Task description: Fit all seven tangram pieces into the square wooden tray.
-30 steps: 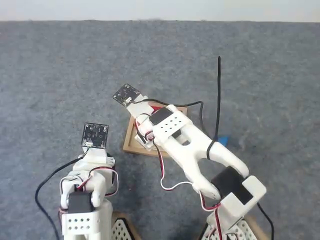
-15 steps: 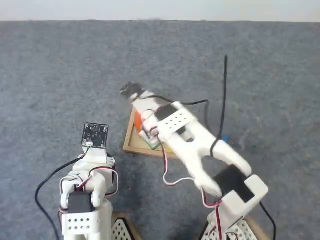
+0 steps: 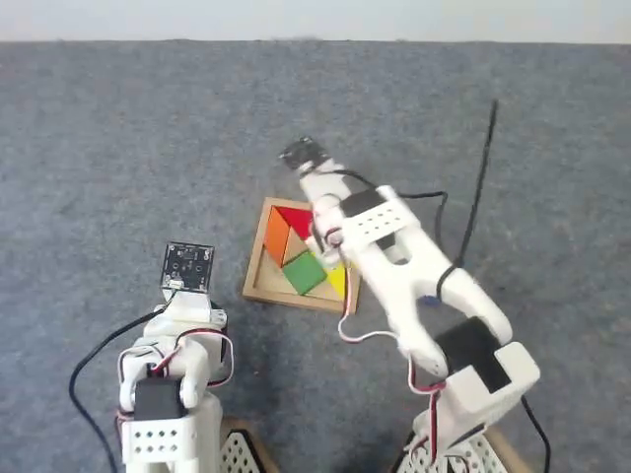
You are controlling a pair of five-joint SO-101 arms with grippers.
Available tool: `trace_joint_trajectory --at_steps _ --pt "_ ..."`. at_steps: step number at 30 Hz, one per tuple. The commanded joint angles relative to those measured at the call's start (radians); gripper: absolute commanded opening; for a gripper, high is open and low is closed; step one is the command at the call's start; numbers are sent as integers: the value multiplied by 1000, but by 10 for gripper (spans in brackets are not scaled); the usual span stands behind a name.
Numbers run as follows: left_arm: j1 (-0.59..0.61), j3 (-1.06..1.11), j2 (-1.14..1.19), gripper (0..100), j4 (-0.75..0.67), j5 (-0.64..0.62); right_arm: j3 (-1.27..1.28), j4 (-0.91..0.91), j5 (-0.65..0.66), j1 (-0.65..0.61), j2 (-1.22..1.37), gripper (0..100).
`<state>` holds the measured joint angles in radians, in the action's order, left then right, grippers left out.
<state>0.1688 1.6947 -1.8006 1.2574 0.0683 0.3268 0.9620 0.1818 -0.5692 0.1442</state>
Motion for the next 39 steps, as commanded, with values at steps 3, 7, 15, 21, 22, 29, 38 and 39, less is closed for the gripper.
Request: trace_joint_trajectory --at_steps 3,7,15,21,22,29,38,39 --pt "-6 -10 -17 21 3 2 -2 -18 11 -94 -8 249" --pt "-6 -10 -17 21 3 2 -2 -19 11 -96 -8 249" --pt "-6 -10 -17 21 3 2 -5 -51 11 -96 68 249" --pt "-6 -10 -17 21 3 2 -31 -54 11 -102 96 249" --pt "-6 -10 -17 21 3 2 -32 -58 11 -99 93 249" --pt "-6 -10 -17 21 3 2 -81 -47 11 -84 87 249" --pt "-6 -10 -17 21 3 2 -51 226 40 74 -302 249" --pt "-6 -10 -17 21 3 2 -29 254 44 102 -349 249"
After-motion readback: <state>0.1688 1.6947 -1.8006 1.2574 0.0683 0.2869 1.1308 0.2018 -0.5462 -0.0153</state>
